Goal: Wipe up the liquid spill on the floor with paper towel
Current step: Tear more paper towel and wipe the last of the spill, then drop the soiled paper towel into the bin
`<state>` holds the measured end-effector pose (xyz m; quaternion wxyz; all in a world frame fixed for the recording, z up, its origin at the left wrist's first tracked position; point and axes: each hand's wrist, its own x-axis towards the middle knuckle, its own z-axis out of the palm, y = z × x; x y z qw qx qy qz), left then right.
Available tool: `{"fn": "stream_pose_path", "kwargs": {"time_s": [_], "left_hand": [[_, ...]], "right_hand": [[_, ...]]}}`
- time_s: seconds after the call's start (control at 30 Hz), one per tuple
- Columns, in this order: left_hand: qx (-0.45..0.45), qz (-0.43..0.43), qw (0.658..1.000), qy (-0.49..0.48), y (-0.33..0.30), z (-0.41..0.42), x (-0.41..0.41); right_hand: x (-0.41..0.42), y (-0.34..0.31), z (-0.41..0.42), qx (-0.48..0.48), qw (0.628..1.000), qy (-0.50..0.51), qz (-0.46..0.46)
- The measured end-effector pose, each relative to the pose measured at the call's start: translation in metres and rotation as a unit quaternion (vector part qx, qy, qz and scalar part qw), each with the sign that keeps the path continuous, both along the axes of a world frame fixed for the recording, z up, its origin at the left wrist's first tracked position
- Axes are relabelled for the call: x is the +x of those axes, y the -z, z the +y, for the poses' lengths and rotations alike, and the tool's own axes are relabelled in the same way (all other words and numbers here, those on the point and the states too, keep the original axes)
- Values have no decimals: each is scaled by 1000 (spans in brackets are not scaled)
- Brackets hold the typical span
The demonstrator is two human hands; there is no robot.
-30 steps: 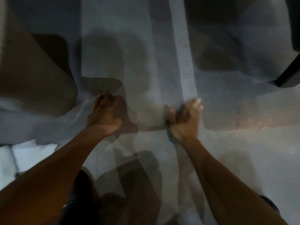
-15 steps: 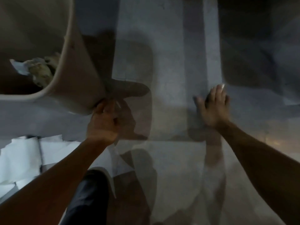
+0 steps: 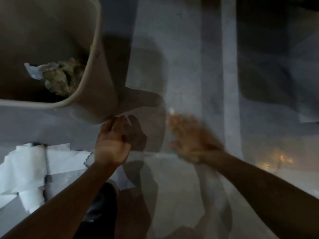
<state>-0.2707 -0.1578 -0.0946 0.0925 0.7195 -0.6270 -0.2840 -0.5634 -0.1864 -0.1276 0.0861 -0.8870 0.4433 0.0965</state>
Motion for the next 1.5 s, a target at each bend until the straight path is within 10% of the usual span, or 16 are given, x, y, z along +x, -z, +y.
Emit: {"fn": "stream_pose_path", "kwargs": {"time_s": [0.17,0.37,0.67,0.8,0.9,1.03,1.33,1.5], "left_hand": [[15,-10,1000,22,-5,16,-11],[52,-87,990,99,-3,29,-6],[69,-80,988,111,-15,35,-12],[52,-80,989,111,-27,35,1],[3,-46,997,60,-35,38,14],[-63,-8,998,-14,-38,53,29],[-131,-35,978,-157,-29,94,68],[-151,-91,941,-289,-30,105,102]], "right_hand": [[-1,-8,-86,44,934,353,-17],[37,-14,7,66,990,117,-40],[1,-11,71,-6,987,86,-136],[23,-33,57,10,947,218,-237],[62,-75,49,37,837,374,-398],[132,-171,21,-33,746,318,-584],[232,-249,-42,-185,856,141,-462],[220,-201,43,-199,792,149,-557]]}}
